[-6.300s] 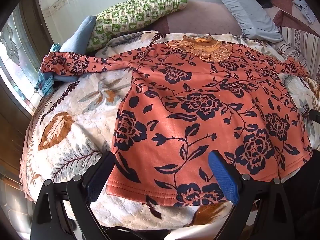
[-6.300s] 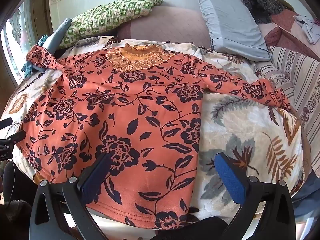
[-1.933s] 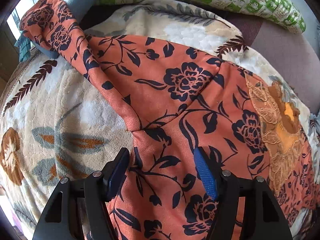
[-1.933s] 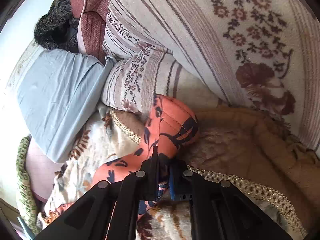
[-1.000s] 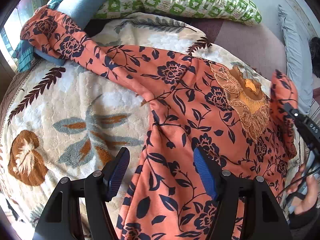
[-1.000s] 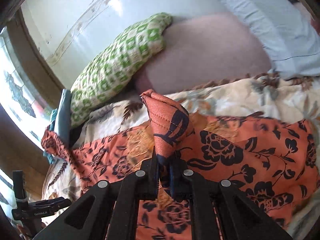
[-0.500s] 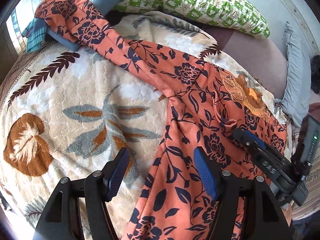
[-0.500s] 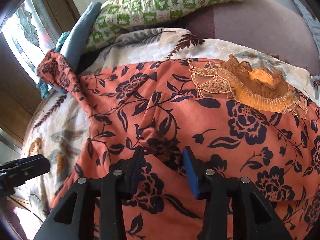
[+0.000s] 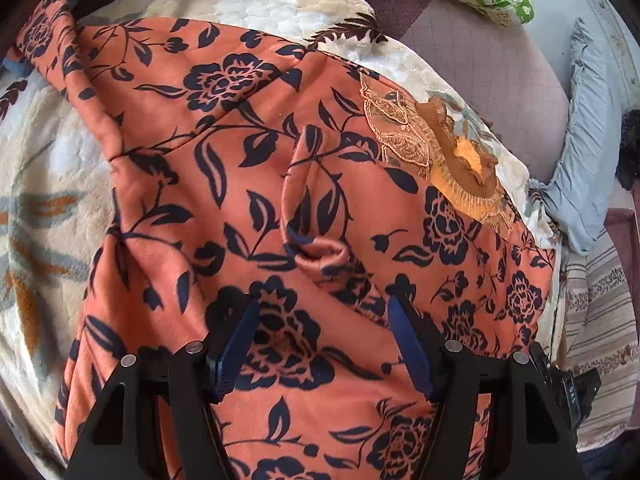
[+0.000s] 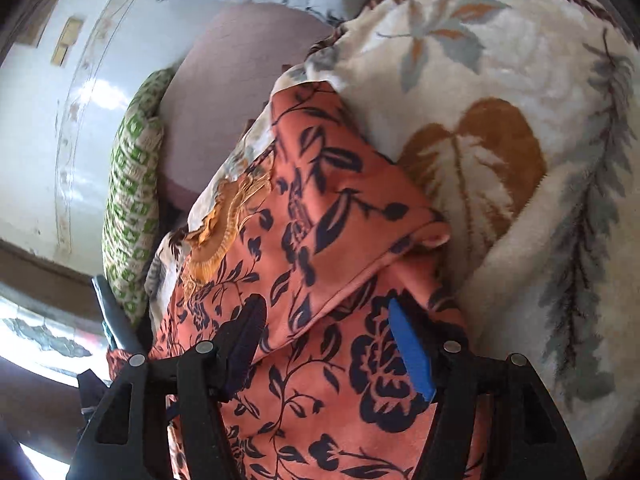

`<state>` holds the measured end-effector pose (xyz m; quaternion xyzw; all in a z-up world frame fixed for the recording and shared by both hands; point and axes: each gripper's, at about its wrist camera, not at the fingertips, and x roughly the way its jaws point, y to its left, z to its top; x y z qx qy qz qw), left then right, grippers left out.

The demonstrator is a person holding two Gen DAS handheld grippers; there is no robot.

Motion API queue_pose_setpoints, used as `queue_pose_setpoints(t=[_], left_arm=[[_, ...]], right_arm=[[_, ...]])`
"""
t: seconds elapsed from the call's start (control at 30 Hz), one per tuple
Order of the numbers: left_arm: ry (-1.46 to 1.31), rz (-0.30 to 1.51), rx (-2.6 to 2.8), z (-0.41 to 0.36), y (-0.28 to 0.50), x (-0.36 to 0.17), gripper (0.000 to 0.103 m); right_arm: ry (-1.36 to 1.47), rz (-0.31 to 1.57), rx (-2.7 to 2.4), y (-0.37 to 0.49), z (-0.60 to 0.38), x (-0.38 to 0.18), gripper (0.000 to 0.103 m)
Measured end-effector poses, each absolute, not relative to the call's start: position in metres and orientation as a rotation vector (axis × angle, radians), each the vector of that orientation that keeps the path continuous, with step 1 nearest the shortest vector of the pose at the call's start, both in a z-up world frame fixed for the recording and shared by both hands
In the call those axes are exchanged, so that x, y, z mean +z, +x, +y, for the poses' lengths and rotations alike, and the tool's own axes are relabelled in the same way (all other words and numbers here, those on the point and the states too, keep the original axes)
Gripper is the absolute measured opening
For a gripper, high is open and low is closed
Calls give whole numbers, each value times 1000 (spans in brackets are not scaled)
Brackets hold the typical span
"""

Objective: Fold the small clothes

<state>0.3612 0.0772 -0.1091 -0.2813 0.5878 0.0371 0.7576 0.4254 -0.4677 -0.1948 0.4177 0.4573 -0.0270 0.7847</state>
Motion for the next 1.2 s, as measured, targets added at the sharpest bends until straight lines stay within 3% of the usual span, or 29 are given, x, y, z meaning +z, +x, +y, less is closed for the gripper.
queue_pose_setpoints(t=[0.07,0.1,0.13,0.17,0.3,0.53,0.6,0.73,0.83,0.9,0.97,1.1,1.2], left_arm=[[-612,1296,120,75,379,-118,65],[-612,1308,139,75,386,-121,60],[-611,1309,147,74,393,-123,34],[-599,1316,147,72,398,-122,19],[-566,1226,150,73,389,-103,17],[-456,1222,214,68,371,-126,18],[-419,1213,201,63,370,-120,18],[-417,1181,122,62,355,-102,22],[-426,1107,71,64,333,-85,24],[-414,1058,88,72,326,-74,24],[-420,1019,118,82,322,-64,25],[-450,1036,129,96,328,-65,47],[-377,1131,142,90,356,-84,47]], right_arm=[[942,954,-61,433,-475,-201,64],[964,939,-53,438,-477,-203,56],[981,927,-36,444,-480,-203,43],[988,922,-19,449,-481,-201,5],[978,789,66,442,-483,-169,5],[935,997,17,429,-472,-225,3],[926,999,19,427,-472,-218,11],[917,992,30,413,-476,-194,15],[889,877,35,406,-486,-163,16],[845,834,12,415,-494,-148,31],[820,833,4,429,-499,-142,32],[749,892,-12,464,-500,-150,33],[713,943,-49,488,-502,-165,34]])
